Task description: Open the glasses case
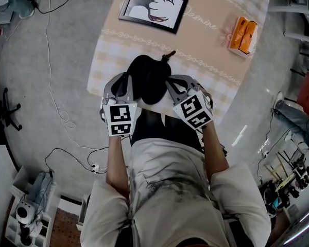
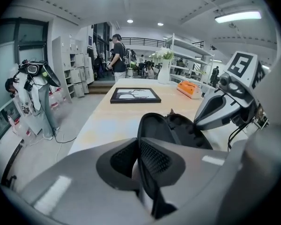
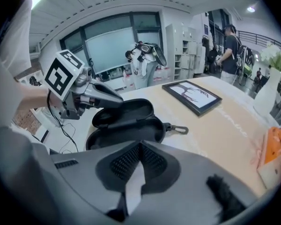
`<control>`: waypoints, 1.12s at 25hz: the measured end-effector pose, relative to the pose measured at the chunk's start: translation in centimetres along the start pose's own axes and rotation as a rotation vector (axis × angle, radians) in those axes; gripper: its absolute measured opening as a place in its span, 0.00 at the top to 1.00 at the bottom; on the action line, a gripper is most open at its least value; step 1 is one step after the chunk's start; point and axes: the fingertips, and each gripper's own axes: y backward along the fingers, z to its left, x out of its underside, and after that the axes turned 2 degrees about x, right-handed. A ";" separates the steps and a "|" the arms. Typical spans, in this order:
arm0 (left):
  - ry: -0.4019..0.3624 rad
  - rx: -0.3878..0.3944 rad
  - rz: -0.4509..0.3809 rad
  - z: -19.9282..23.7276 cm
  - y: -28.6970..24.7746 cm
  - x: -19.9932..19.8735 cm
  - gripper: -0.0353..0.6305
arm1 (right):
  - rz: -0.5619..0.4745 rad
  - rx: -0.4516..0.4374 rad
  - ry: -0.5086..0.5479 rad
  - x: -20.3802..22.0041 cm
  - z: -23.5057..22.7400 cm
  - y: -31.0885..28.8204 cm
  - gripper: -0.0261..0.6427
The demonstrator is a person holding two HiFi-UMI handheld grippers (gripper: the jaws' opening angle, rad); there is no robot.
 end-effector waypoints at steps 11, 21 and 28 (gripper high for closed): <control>0.041 0.029 -0.085 0.0 0.6 -1.0 0.82 | -0.015 -0.001 -0.021 0.1 -0.1 -0.1 0.94; 0.077 0.107 -0.249 -1.4 5.1 -6.0 0.75 | -0.128 -0.016 -0.052 -3.8 0.8 1.4 0.94; 0.089 0.084 -0.307 -0.5 7.1 -6.4 0.94 | -0.313 0.003 -0.075 -7.1 0.5 4.6 0.94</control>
